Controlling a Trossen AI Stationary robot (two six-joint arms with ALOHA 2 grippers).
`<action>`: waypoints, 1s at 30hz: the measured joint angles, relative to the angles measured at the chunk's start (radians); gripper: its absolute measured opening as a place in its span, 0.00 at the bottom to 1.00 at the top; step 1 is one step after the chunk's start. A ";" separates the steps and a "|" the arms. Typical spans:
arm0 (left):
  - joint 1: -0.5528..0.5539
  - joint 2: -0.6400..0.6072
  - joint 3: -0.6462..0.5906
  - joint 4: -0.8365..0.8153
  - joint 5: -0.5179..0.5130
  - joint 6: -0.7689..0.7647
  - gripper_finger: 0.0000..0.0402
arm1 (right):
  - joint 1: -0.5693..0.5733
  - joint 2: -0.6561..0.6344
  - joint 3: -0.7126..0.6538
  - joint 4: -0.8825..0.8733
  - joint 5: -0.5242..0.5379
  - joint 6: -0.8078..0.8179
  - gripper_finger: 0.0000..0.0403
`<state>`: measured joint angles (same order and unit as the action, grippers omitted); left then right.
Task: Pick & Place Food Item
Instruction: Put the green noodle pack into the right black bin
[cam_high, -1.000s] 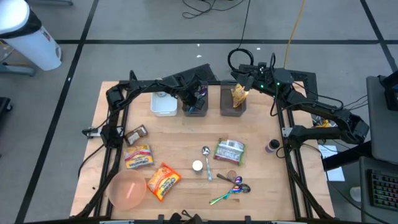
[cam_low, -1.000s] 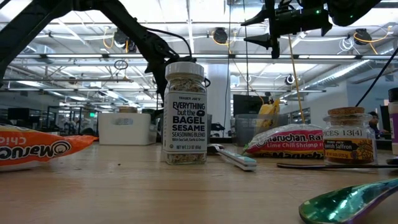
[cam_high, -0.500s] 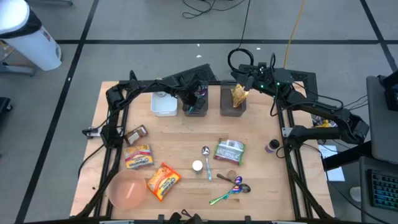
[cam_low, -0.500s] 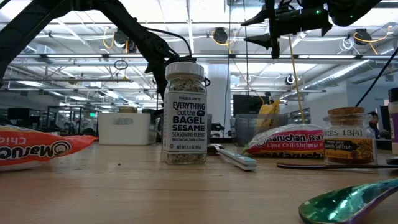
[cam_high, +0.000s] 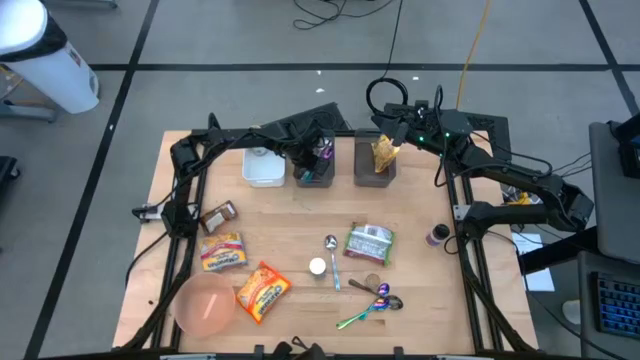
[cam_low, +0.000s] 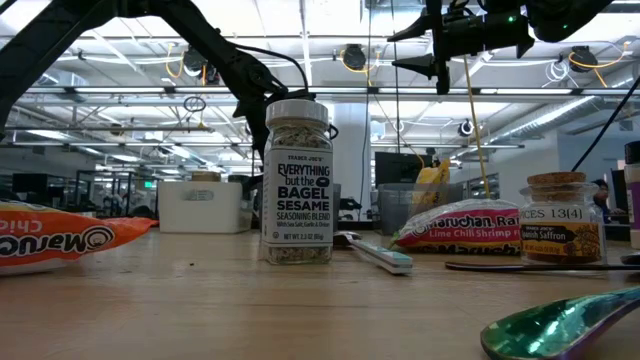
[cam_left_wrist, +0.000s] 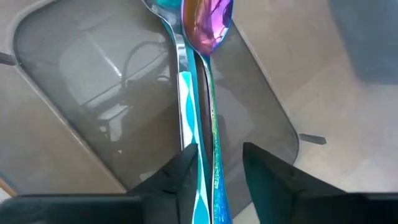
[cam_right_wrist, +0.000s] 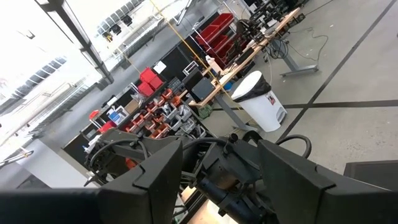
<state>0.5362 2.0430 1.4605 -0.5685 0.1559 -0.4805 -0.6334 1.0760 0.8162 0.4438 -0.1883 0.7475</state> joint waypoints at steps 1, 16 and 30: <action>0.000 0.000 0.000 0.001 0.002 0.000 0.35 | 0.000 0.000 0.000 0.000 0.000 0.000 0.50; -0.013 -0.002 0.341 -0.235 0.197 0.124 0.41 | 0.000 0.000 0.000 0.000 -0.006 0.000 0.50; -0.098 -0.404 0.456 -0.371 0.190 0.113 0.41 | 0.006 -0.006 0.002 -0.005 -0.105 0.052 0.50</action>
<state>0.4380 1.6392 1.9165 -0.9396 0.3459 -0.3679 -0.6279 1.0702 0.8177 0.4389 -0.2930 0.7998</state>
